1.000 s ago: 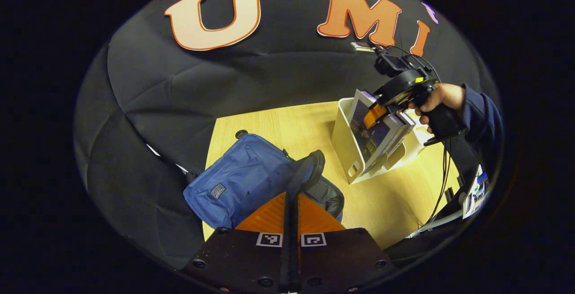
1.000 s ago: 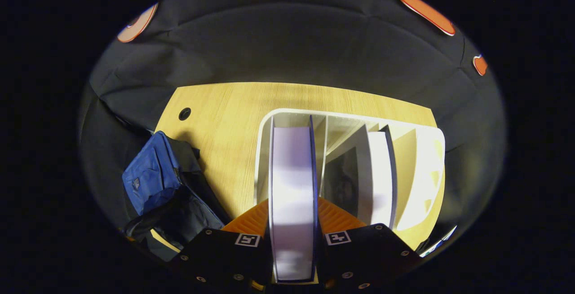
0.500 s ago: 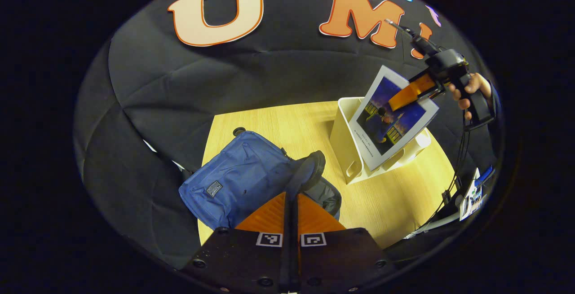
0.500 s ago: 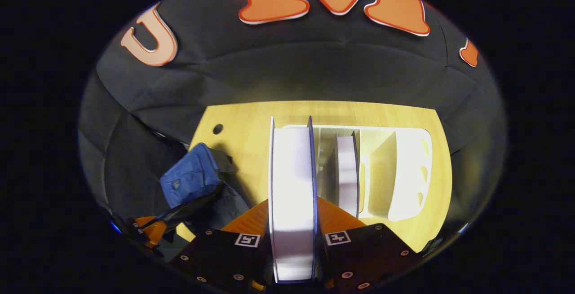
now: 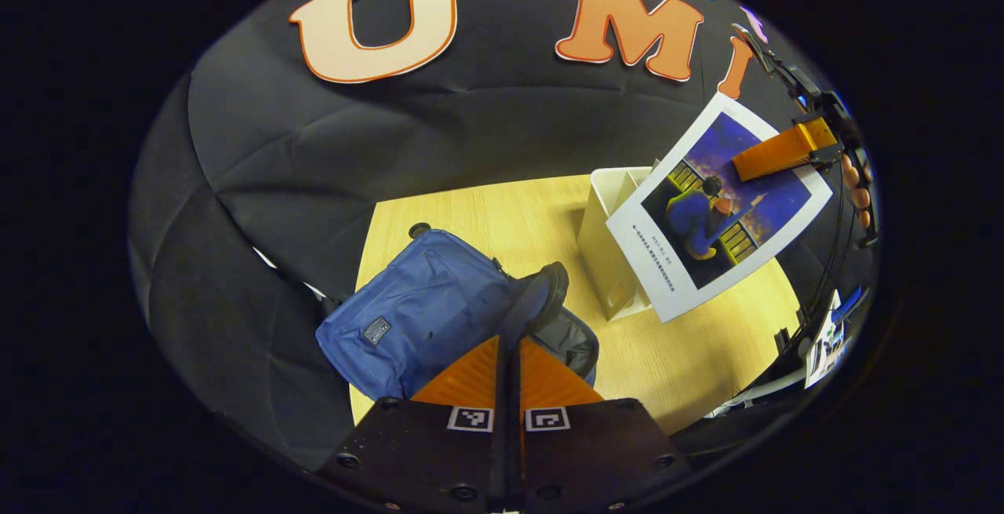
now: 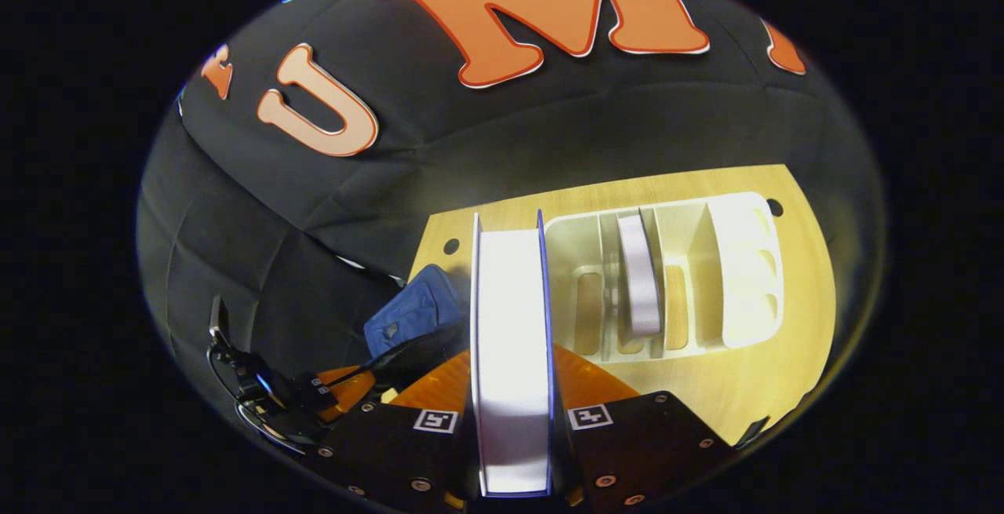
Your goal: Open the schoolbag, grab two books from the bookshelf and put them into the schoolbag.
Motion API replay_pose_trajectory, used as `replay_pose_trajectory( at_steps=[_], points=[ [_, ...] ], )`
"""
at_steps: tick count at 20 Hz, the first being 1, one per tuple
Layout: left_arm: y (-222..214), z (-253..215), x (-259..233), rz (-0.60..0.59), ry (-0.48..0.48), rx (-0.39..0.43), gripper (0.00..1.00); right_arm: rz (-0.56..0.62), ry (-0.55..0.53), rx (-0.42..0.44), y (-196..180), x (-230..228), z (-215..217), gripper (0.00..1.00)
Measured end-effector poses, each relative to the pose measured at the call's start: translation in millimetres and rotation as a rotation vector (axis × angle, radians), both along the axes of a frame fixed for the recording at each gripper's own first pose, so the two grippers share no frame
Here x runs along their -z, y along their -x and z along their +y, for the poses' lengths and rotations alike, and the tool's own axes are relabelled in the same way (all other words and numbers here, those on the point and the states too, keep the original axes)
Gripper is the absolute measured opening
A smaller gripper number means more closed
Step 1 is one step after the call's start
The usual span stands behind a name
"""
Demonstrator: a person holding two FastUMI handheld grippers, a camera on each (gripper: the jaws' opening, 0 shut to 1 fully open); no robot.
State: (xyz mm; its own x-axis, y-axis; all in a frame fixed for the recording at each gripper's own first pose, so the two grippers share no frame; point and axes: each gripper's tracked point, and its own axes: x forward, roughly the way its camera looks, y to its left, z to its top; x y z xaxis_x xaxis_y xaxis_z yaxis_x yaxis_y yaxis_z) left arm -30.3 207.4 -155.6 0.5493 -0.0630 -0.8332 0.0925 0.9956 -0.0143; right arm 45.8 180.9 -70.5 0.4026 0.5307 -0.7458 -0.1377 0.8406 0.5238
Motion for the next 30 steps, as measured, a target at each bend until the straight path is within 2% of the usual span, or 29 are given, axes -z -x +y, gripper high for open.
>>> replay_pose_trajectory(
  at_steps=[5, 9, 13, 22, 26, 30],
  points=[
    [-2, 1, 1, 0.008, 0.002, 0.003, 0.01, 0.112, -0.157, 0.021, 51, 31, 33, 0.36],
    [-4, -1, 2, 0.02, 0.004, 0.022, 0.01, 0.176, -0.241, 0.105, 74, 65, 55, 0.36],
    [-8, -2, 4, 0.032, 0.008, 0.043, 0.01, 0.199, -0.33, 0.215, 81, 93, 82, 0.36],
    [-4, -11, 11, 0.066, 0.017, 0.12, 0.01, 0.252, -0.495, 0.355, 86, 169, 142, 0.36],
    [-4, -16, 17, 0.08, 0.031, 0.139, 0.01, 0.272, -0.505, 0.4, 82, 198, 154, 0.36],
    [-4, -23, 17, 0.092, 0.042, 0.165, 0.01, 0.27, -0.529, 0.415, 76, 205, 175, 0.36]
  ],
)
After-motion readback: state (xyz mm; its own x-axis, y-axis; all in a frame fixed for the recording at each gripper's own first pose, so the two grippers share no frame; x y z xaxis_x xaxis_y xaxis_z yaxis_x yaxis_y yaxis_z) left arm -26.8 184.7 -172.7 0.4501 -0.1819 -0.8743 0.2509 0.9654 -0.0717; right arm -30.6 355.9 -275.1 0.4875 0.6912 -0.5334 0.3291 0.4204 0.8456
